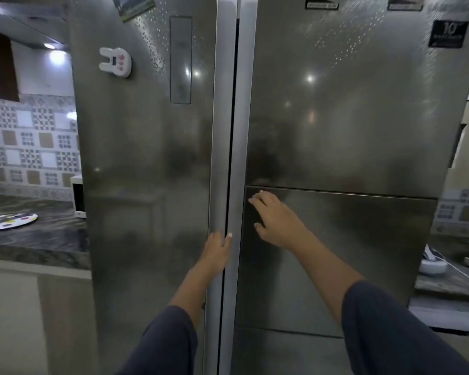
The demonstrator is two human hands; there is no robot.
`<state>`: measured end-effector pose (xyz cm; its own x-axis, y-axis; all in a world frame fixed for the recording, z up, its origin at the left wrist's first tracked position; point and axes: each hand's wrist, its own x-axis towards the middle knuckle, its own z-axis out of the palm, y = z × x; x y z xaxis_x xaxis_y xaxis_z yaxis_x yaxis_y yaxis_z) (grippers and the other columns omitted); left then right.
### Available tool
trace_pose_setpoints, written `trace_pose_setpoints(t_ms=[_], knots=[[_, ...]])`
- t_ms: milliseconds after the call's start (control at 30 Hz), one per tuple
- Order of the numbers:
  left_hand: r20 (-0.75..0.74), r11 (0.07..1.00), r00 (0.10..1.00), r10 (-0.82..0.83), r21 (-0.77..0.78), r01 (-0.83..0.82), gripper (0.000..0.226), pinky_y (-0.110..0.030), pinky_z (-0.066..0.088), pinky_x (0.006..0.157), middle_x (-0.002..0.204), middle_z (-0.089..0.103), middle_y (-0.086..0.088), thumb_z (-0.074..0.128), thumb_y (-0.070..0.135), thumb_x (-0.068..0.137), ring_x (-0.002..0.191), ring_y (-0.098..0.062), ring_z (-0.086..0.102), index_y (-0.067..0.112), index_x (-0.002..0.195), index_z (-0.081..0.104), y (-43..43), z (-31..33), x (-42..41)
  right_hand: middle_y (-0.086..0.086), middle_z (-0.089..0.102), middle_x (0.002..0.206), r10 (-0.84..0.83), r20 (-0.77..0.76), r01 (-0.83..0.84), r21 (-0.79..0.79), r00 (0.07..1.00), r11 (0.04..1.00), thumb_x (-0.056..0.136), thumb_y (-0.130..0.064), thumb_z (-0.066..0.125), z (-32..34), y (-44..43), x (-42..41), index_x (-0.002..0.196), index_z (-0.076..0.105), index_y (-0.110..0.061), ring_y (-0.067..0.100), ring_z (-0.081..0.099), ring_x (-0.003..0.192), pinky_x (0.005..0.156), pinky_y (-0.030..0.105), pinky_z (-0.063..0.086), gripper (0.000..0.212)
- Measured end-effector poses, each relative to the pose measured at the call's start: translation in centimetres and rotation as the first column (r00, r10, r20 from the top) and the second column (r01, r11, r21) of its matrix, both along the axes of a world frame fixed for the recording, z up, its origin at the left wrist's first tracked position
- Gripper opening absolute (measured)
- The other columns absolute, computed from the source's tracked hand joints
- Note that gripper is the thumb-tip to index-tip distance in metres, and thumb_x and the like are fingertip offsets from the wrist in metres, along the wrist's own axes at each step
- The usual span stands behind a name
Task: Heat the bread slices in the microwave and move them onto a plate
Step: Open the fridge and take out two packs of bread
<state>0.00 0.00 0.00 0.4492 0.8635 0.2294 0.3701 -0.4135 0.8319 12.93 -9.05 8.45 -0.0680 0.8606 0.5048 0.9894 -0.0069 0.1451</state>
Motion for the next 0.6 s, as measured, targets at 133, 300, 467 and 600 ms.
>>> trace_pose_setpoints(t_ms=[133, 300, 467, 600], knots=[[0.093, 0.995, 0.993, 0.068, -0.079, -0.061, 0.035, -0.035, 0.043, 0.082, 0.095, 0.056, -0.009, 0.031, 0.032, 0.1, 0.094, -0.025, 0.053, 0.005, 0.098, 0.053, 1.1, -3.0, 2.6, 0.013, 0.034, 0.145, 0.078, 0.24, -0.066, -0.056, 0.968, 0.996, 0.086, -0.018, 0.053, 0.3, 3.7, 0.3, 0.139, 0.033, -0.005, 0.027, 0.023, 0.139, 0.117, 0.032, 0.013, 0.058], [0.228, 0.979, 0.97, 0.089, -0.199, -0.043, 0.036, -0.013, 0.034, 0.057, 0.069, 0.043, 0.008, 0.027, 0.033, 0.101, 0.063, -0.002, 0.04, 0.024, 0.069, 0.042, 2.3, -5.2, 6.3, 0.015, 0.034, 0.147, 0.141, 0.456, -0.115, -0.084, 0.879, 0.99, 0.09, -0.015, 0.043, -0.4, 8.5, 1.1, 0.137, 0.041, -0.007, 0.029, 0.02, 0.142, 0.118, 0.04, 0.011, 0.047], [0.327, 0.947, 0.934, 0.145, -0.319, -0.035, 0.041, -0.01, 0.038, 0.058, 0.074, 0.052, 0.009, 0.02, 0.037, 0.101, 0.069, -0.004, 0.048, 0.03, 0.073, 0.05, 3.4, -7.3, 8.0, 0.015, 0.037, 0.147, 0.032, 0.693, 0.04, -0.088, 0.72, 0.995, 0.098, -0.029, 0.027, -1.2, 9.9, 2.4, 0.13, 0.05, -0.008, 0.031, 0.022, 0.141, 0.119, 0.044, 0.0, 0.045], [0.297, 0.938, 0.942, 0.154, -0.345, -0.045, 0.047, -0.021, 0.036, 0.09, 0.127, 0.053, -0.004, 0.019, 0.039, 0.101, 0.116, -0.019, 0.049, 0.014, 0.128, 0.048, 3.1, -7.0, 8.1, 0.016, 0.035, 0.148, -0.047, 0.721, 0.15, -0.08, 0.691, 0.986, 0.098, -0.03, 0.025, -2.2, 9.8, 1.8, 0.131, 0.049, -0.006, 0.033, 0.019, 0.142, 0.118, 0.044, 0.0, 0.047]])
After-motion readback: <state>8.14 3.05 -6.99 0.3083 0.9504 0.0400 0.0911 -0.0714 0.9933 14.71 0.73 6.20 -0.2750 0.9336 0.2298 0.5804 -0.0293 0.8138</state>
